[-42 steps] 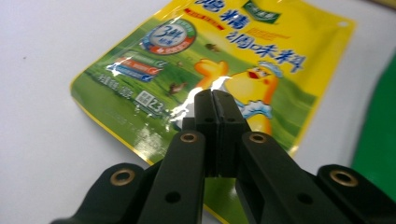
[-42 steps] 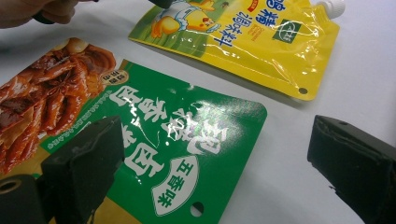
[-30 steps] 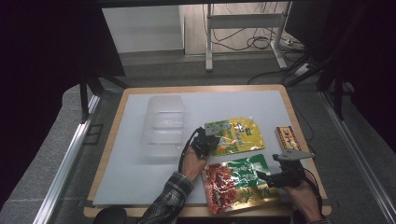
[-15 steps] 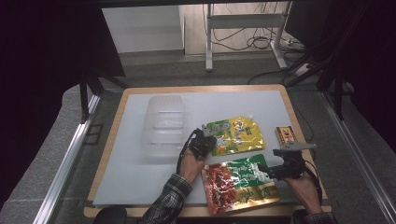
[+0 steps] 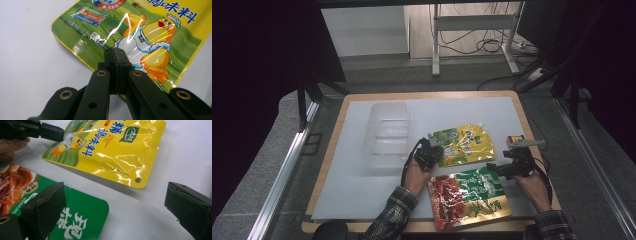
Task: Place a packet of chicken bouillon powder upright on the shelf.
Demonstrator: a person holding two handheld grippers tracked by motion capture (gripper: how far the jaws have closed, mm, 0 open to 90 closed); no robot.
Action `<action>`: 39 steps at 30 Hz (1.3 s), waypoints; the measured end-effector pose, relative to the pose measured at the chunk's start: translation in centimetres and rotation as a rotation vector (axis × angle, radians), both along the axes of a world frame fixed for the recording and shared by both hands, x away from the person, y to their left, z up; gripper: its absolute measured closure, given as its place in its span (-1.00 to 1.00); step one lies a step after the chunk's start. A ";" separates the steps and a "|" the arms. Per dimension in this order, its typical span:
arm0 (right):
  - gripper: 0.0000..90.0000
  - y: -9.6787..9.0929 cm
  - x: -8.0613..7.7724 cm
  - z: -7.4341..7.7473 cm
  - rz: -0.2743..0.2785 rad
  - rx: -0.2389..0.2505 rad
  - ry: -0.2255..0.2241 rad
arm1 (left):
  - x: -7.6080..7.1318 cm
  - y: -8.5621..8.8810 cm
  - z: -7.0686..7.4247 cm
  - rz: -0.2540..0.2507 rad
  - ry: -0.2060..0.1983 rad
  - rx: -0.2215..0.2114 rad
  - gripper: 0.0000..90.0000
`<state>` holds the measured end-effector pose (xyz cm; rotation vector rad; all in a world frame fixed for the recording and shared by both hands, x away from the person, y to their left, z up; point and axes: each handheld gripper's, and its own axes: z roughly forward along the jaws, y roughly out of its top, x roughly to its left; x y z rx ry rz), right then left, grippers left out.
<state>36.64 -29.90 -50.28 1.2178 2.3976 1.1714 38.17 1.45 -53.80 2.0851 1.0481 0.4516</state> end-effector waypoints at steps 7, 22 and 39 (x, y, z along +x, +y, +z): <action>-0.92 0.9 0.9 -0.4 0.007 -0.019 0.018 | -0.1 0.0 -0.1 0.006 0.000 -0.005 1.00; -0.92 2.3 3.6 -1.5 -0.023 0.000 0.110 | 0.1 0.4 -0.1 0.013 0.013 -0.019 1.00; -0.91 3.3 6.2 -1.8 -0.005 0.117 0.166 | 0.1 0.3 -0.1 0.013 0.005 -0.014 1.00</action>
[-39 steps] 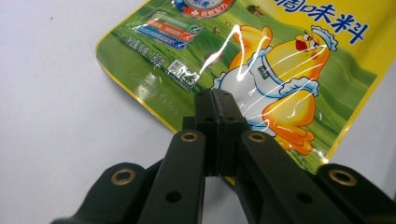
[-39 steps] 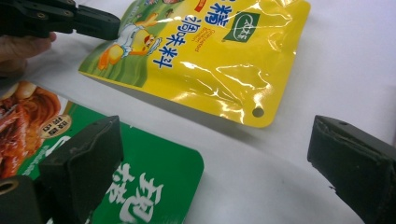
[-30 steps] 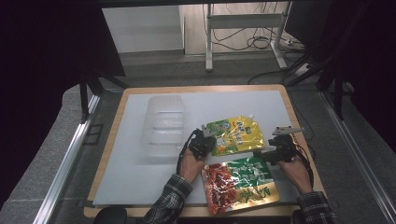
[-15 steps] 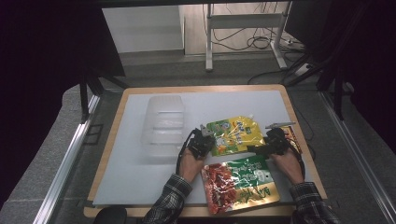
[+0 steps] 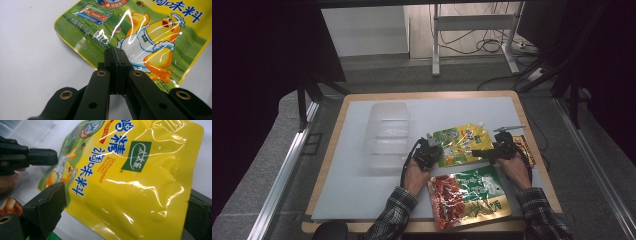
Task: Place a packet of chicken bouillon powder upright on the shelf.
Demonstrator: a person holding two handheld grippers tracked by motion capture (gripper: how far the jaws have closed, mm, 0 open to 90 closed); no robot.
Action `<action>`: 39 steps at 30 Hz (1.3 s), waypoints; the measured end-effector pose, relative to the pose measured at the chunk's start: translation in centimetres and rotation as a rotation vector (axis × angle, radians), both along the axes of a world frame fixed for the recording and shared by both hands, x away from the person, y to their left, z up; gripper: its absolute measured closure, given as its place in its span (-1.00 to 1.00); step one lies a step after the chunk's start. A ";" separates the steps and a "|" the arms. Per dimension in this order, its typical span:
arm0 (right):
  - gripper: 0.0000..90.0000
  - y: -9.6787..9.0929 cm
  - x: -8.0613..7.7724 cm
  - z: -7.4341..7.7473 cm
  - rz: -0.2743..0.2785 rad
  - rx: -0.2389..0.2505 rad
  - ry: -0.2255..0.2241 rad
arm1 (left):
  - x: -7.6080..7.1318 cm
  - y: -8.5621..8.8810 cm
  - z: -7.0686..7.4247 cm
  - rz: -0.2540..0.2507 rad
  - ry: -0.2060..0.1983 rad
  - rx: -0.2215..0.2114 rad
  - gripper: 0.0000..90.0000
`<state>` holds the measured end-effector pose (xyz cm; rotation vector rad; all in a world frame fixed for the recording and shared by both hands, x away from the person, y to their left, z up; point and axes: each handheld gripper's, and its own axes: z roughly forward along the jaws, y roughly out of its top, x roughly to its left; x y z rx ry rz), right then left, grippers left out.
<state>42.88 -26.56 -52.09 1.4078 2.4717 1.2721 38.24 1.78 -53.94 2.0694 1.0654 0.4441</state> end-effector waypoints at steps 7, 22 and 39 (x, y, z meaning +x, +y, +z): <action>-0.81 -0.4 0.0 0.6 0.007 0.073 0.029 | -0.2 -0.2 0.0 0.001 -0.014 0.024 1.00; 0.61 -0.3 -0.7 2.3 -0.069 -0.025 -0.070 | -0.4 -0.4 0.1 0.012 -0.032 0.037 1.00; 0.98 -0.3 -1.2 5.0 -0.047 0.048 -0.119 | -1.8 0.1 1.4 -0.022 -0.096 0.043 0.48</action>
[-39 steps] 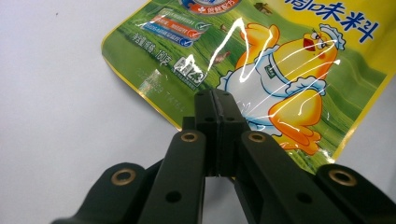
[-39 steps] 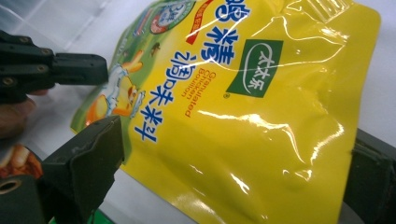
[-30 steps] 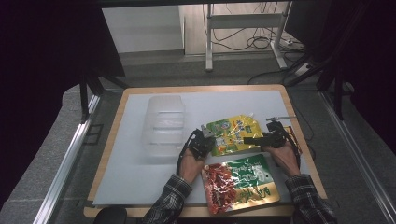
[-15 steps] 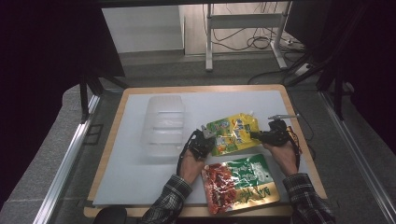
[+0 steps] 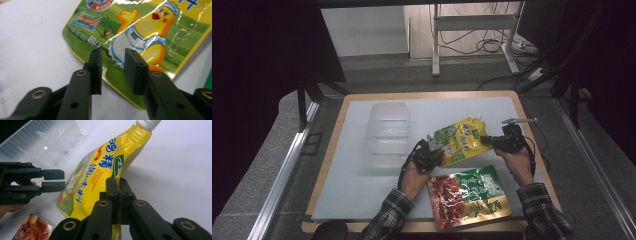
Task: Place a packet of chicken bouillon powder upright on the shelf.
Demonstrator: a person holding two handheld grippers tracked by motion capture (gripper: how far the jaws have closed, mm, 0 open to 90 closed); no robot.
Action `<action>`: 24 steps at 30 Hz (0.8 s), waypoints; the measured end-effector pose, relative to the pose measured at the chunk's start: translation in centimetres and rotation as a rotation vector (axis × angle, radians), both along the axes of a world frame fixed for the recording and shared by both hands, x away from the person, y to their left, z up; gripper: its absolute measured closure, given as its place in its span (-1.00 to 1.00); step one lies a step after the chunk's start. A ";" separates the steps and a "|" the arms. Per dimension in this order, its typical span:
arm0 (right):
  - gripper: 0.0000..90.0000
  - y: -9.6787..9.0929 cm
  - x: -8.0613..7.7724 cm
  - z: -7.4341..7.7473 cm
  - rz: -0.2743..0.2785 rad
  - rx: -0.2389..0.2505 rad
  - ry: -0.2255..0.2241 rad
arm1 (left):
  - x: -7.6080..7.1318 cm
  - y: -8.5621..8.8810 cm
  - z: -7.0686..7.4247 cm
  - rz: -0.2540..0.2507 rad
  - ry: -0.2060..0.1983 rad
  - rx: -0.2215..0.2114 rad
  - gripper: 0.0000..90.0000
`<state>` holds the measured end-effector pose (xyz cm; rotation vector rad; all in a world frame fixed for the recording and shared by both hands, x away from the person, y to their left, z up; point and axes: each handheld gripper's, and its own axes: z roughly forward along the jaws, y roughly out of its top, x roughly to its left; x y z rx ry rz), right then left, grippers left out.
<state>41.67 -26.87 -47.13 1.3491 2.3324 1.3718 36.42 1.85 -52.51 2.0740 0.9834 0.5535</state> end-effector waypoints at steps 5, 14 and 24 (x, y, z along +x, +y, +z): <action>0.98 0.5 0.1 1.2 0.025 0.012 -0.008 | -0.8 0.1 0.7 -0.031 -0.008 0.014 0.38; 0.98 1.6 0.1 3.2 0.069 0.003 -0.021 | -2.3 1.0 1.6 -0.087 -0.019 -0.028 0.00; 0.98 2.9 0.2 5.4 0.117 -0.020 -0.035 | -3.7 1.9 1.3 -0.145 0.054 -0.090 -0.43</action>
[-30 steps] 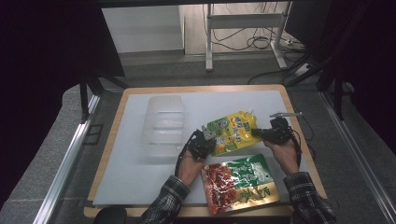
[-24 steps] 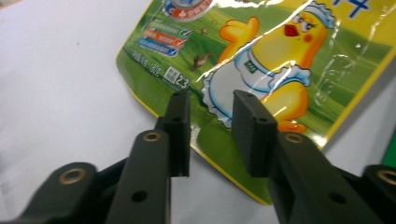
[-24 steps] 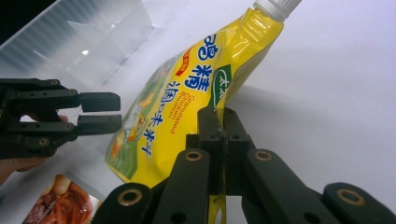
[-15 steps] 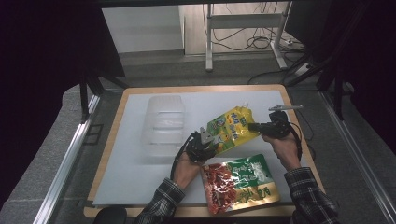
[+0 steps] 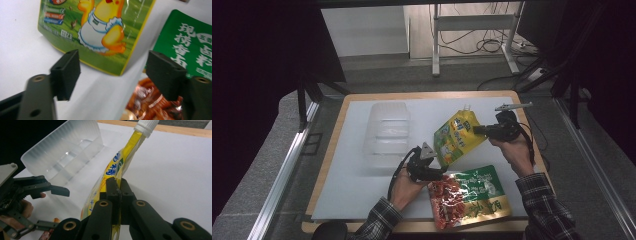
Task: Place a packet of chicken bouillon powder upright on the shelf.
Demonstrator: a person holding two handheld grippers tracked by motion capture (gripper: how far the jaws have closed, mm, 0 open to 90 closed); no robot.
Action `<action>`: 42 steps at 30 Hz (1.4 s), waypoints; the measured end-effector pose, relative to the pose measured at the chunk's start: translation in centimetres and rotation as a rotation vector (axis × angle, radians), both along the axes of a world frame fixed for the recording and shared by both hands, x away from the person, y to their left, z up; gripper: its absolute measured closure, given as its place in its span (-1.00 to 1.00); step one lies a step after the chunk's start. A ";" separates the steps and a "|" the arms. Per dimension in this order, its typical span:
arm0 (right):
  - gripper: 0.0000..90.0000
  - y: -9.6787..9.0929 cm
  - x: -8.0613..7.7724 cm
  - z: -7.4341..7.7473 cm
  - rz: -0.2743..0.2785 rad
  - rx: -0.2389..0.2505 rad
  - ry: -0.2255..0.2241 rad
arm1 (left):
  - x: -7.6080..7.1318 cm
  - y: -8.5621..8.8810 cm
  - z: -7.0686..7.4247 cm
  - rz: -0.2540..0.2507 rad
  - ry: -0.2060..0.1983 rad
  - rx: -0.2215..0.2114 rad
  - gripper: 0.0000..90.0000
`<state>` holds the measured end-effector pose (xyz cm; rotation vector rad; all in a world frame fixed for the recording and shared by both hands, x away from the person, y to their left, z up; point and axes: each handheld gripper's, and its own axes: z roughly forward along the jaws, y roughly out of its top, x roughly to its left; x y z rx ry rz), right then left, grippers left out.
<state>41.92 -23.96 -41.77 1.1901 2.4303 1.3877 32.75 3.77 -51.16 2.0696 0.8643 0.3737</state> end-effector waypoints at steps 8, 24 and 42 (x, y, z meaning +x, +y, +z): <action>0.98 0.7 0.1 1.2 0.026 -0.018 -0.015 | -1.9 1.5 0.2 -0.013 0.009 -0.021 -0.69; 0.98 1.6 0.2 3.6 0.069 -0.049 -0.052 | -5.1 2.8 0.1 0.022 -0.018 0.016 -0.92; 0.98 2.1 0.5 5.9 0.089 -0.141 -0.133 | -7.7 5.4 -0.8 0.042 -0.033 0.074 -0.97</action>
